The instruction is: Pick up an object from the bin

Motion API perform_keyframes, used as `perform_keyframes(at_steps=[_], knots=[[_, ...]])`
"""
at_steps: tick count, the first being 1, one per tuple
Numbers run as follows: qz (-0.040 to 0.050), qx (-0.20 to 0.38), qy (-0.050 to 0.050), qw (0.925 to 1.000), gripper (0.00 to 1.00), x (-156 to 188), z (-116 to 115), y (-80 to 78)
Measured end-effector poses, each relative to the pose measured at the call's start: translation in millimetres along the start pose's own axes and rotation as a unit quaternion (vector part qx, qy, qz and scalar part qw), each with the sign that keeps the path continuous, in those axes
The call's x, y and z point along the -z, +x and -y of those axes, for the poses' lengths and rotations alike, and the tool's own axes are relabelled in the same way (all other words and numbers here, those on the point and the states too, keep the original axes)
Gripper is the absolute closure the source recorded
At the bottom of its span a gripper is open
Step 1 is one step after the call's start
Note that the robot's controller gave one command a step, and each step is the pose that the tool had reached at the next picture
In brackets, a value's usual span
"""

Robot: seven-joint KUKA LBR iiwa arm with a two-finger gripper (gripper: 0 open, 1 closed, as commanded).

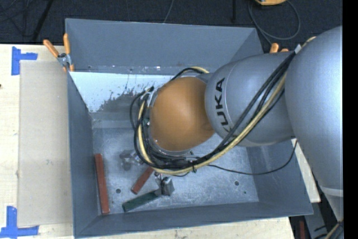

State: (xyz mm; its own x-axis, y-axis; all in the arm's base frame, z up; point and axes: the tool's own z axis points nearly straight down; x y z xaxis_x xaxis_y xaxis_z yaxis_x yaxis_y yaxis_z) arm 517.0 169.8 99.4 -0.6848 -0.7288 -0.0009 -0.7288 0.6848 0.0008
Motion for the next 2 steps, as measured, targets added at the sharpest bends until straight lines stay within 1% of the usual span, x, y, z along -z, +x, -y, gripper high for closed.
perform_keyframes(at_steps=[1, 2], knots=[[-0.0022, 0.155, -0.001, 0.988, 0.0, -30.4, 3.8, 3.9], [-0.0013, 0.152, -0.001, 0.9884, 0.0, -30.5, 3.6, 3.9]])
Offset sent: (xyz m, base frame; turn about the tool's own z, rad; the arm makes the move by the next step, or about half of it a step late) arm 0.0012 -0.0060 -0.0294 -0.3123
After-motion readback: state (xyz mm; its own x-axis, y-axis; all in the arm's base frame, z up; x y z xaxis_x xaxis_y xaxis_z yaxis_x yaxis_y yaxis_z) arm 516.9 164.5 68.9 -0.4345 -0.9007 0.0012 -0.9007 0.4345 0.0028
